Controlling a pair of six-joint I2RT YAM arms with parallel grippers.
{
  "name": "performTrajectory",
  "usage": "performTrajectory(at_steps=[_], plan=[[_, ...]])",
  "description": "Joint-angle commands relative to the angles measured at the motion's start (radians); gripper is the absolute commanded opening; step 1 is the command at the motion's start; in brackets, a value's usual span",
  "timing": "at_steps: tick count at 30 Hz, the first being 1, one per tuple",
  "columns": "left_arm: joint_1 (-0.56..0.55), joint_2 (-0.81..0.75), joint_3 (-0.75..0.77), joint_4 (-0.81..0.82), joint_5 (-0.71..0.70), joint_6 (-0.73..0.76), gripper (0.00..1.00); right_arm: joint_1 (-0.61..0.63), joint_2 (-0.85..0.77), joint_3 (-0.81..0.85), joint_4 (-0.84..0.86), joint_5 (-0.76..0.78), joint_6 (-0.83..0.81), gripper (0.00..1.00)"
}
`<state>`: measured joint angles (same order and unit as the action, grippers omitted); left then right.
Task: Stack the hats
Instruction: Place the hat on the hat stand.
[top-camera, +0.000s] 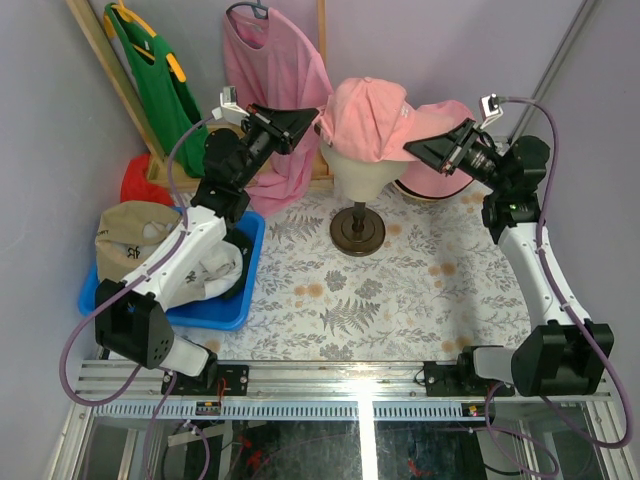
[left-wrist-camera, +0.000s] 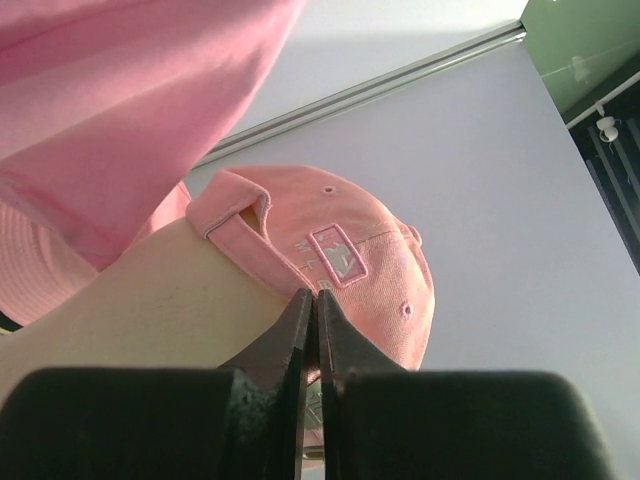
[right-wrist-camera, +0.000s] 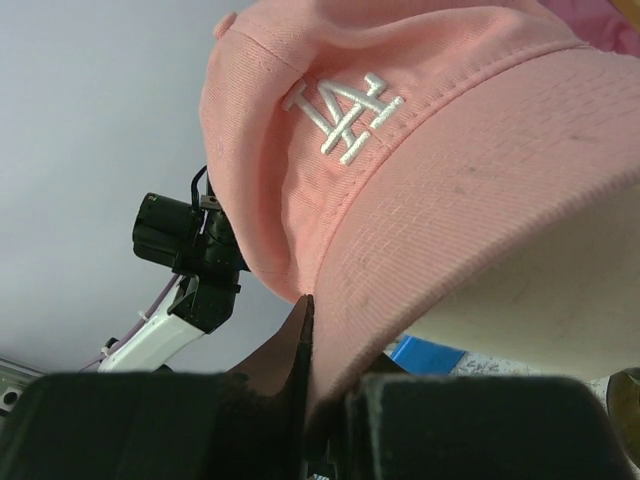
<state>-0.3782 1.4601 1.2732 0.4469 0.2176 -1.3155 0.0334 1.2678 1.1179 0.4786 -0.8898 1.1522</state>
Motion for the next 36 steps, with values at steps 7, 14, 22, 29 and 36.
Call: performTrajectory(at_steps=[7,14,22,29,36], plan=[[0.018,-0.008,0.095,0.034,0.053,0.064,0.00,-0.053,0.062,0.104,0.102,0.027,0.051,0.03],[0.019,0.005,0.139,0.022,0.062,0.083,0.00,-0.067,0.105,0.133,0.168,0.012,0.099,0.03],[0.019,0.002,0.177,-0.023,0.055,0.127,0.00,-0.074,0.128,0.161,0.193,0.000,0.122,0.03],[0.019,-0.021,0.183,-0.052,0.047,0.158,0.00,-0.099,0.136,0.160,0.237,-0.009,0.142,0.03],[0.020,-0.081,0.152,-0.111,0.036,0.215,0.00,-0.139,0.199,0.193,0.399,-0.075,0.283,0.03]])
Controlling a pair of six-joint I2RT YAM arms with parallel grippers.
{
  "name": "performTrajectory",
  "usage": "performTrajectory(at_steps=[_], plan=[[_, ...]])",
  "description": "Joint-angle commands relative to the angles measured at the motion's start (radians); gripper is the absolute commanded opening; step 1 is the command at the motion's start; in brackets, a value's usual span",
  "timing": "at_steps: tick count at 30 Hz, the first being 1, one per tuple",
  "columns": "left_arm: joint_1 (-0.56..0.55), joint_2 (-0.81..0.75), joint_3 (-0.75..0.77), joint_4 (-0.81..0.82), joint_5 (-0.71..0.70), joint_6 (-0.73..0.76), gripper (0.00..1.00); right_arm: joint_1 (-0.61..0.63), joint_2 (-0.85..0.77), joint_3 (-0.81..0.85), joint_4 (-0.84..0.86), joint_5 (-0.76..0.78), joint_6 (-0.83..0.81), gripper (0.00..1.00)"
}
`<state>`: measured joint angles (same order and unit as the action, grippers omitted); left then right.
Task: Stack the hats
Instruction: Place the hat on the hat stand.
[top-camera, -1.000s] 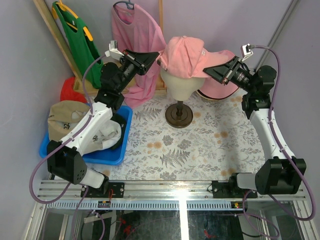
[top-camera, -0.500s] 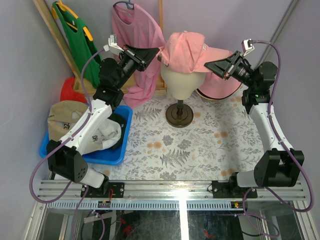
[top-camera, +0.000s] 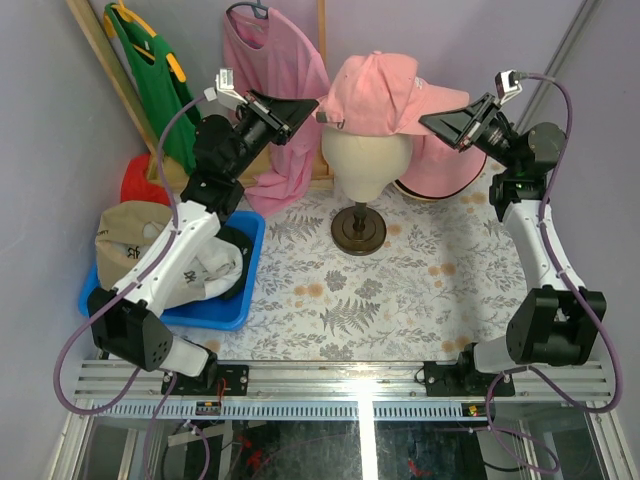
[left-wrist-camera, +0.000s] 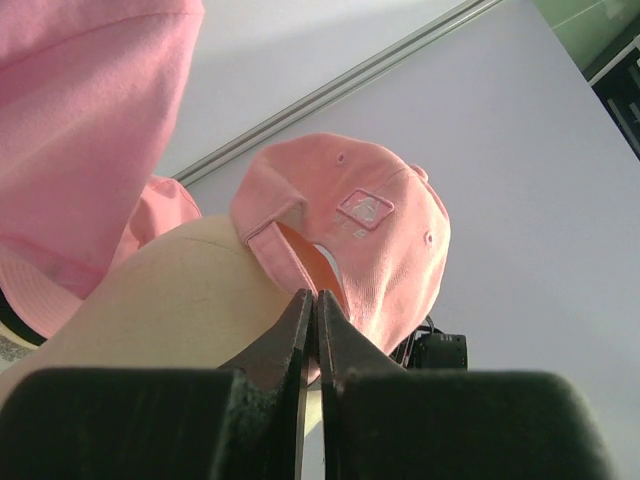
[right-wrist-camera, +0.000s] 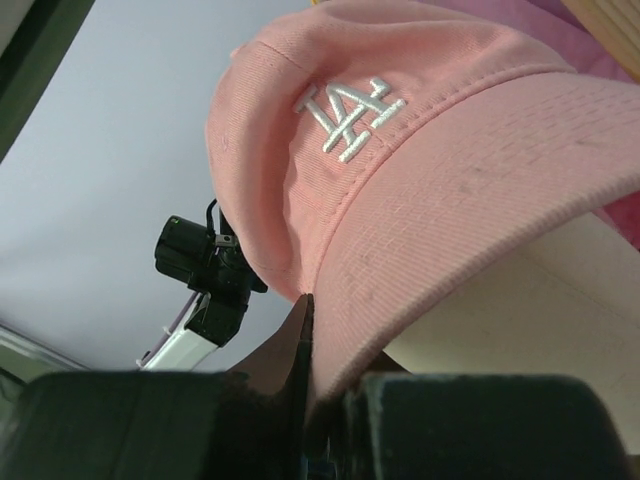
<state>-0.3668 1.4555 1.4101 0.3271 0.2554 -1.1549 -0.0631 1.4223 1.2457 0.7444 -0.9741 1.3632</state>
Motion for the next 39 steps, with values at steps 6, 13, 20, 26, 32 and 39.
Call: performTrajectory(at_steps=[6,13,20,26,32,39], plan=[[0.008,-0.127,-0.024,-0.043,0.018,0.092,0.00,-0.049,0.124,0.100,0.317,-0.045,0.232,0.04],[0.008,-0.184,-0.109,-0.062,0.033,0.118,0.00,-0.050,0.177,0.068,0.497,-0.065,0.362,0.05],[0.007,-0.208,-0.188,-0.060,0.057,0.119,0.00,-0.050,0.200,0.018,0.595,-0.085,0.434,0.05],[0.006,-0.219,-0.233,-0.055,0.084,0.113,0.00,-0.055,0.209,-0.041,0.624,-0.092,0.447,0.05],[0.000,-0.235,-0.285,-0.052,0.095,0.109,0.00,-0.066,0.224,-0.082,0.664,-0.094,0.469,0.05],[-0.041,-0.224,-0.333,-0.052,0.091,0.118,0.00,-0.076,0.234,-0.134,0.699,-0.101,0.483,0.05]])
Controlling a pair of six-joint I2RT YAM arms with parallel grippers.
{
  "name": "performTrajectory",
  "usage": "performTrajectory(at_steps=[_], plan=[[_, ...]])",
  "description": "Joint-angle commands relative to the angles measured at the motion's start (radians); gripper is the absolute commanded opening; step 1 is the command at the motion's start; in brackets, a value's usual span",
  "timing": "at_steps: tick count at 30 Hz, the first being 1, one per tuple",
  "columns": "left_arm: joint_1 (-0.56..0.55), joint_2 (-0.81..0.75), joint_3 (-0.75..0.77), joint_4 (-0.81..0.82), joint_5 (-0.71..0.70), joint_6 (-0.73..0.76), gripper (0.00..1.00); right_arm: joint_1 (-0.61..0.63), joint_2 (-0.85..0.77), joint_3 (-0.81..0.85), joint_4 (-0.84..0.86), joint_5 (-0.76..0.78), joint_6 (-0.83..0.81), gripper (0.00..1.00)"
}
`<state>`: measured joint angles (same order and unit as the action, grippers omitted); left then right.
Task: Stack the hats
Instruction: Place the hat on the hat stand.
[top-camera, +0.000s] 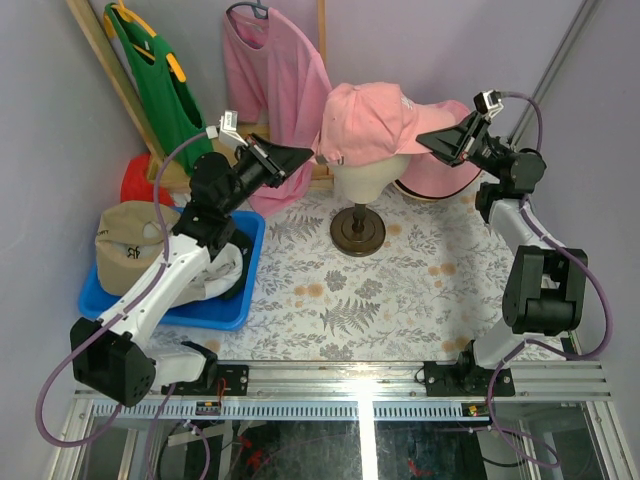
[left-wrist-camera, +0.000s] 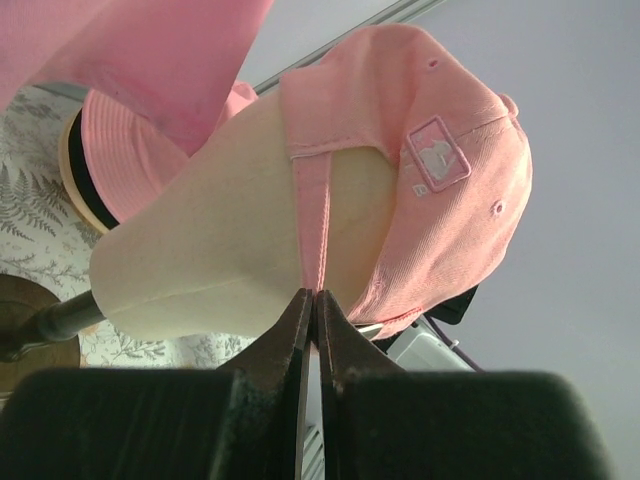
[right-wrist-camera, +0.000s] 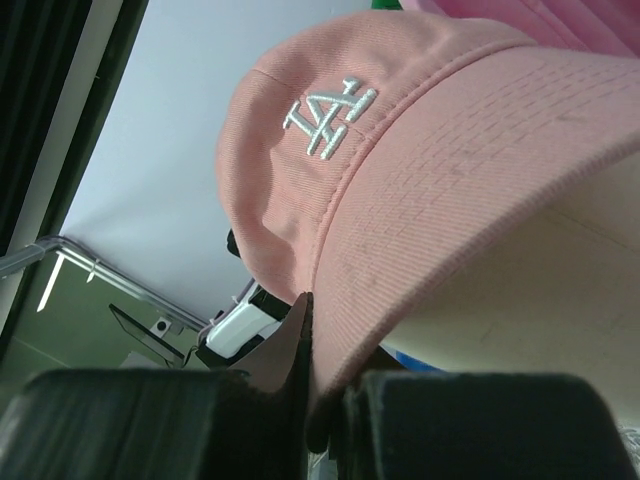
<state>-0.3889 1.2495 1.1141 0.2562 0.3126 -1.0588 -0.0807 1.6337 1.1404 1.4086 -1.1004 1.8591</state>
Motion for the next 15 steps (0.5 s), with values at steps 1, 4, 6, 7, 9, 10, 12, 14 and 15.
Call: performTrajectory(at_steps=[1,4,6,7,9,10,12,14,15], plan=[[-0.023,-0.016,-0.046,0.018,0.029,0.023,0.00,-0.058,0.024,-0.036,0.042,0.024,-0.010,0.05],[-0.025,-0.010,-0.073,0.015,0.023,0.022,0.00,-0.060,0.023,-0.069,0.065,0.020,-0.003,0.05],[-0.026,0.002,-0.085,0.020,0.015,0.018,0.00,-0.065,0.024,-0.090,0.077,0.019,0.000,0.05],[-0.025,0.009,-0.087,0.021,0.012,0.017,0.00,-0.067,0.024,-0.099,0.082,0.020,0.000,0.05],[-0.026,0.025,-0.085,0.025,0.015,0.015,0.00,-0.072,0.024,-0.115,0.092,0.020,0.001,0.05],[-0.028,0.036,-0.080,0.028,0.016,0.014,0.00,-0.074,0.043,-0.122,0.097,0.019,0.002,0.05],[-0.027,0.054,-0.076,0.031,0.019,0.009,0.00,-0.076,0.053,-0.137,0.104,0.018,-0.001,0.04],[-0.030,0.068,-0.075,0.043,0.027,0.000,0.00,-0.077,0.058,-0.151,0.109,0.017,-0.001,0.04],[-0.032,0.074,-0.075,0.047,0.032,-0.002,0.00,-0.077,0.060,-0.159,0.110,0.016,-0.005,0.04]])
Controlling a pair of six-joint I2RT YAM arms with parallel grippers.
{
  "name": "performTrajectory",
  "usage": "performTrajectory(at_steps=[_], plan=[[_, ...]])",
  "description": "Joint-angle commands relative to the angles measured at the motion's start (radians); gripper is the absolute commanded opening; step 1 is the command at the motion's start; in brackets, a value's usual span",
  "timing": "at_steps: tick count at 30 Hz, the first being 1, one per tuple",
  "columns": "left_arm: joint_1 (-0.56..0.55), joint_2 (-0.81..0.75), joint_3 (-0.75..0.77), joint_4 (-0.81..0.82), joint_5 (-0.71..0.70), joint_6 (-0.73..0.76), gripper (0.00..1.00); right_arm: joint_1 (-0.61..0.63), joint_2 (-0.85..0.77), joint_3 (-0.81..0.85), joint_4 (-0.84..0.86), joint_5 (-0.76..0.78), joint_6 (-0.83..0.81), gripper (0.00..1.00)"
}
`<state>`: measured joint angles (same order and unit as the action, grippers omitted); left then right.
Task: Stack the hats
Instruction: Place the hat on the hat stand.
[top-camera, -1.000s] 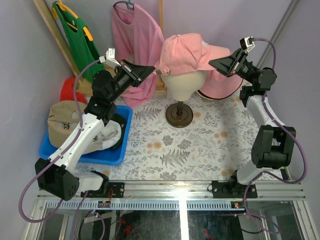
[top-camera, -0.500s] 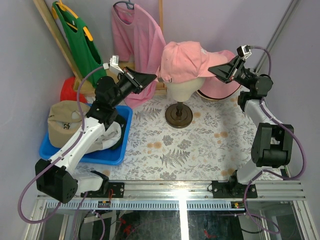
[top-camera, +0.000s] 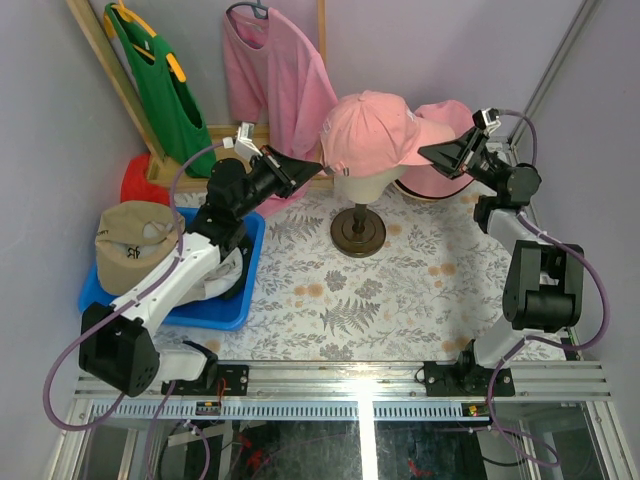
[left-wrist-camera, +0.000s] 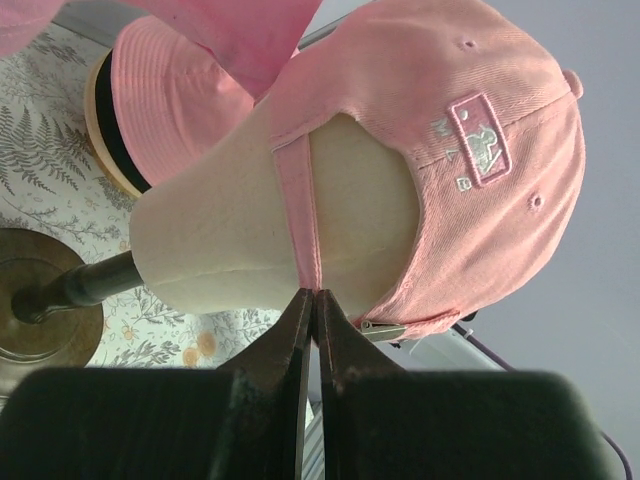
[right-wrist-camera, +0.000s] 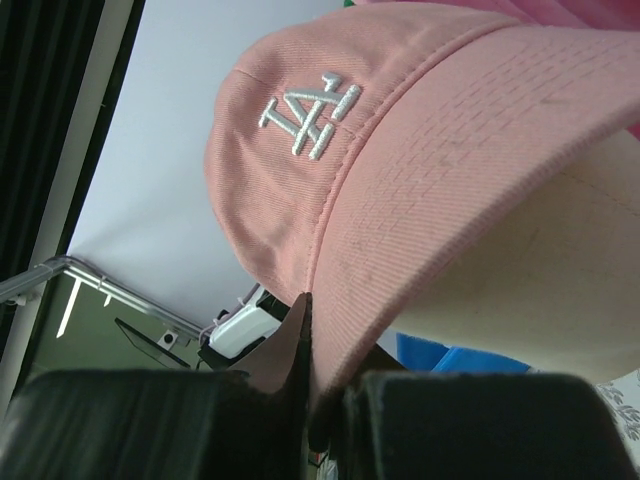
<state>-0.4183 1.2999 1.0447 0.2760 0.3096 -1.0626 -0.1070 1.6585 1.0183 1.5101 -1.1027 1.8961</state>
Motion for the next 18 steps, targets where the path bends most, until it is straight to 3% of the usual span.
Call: performTrajectory(at_steps=[1,14,18], plan=[[-0.006,0.029,-0.004,0.028,0.039,0.000,0.00,-0.052,0.039,-0.044,0.009,0.018,-0.045,0.04],[-0.012,0.098,0.020,0.073,0.021,-0.075,0.00,-0.050,0.012,-0.159,0.015,0.049,-0.070,0.03],[-0.013,0.165,0.085,0.062,0.012,-0.098,0.00,-0.033,-0.124,-0.273,-0.179,0.096,-0.217,0.02]])
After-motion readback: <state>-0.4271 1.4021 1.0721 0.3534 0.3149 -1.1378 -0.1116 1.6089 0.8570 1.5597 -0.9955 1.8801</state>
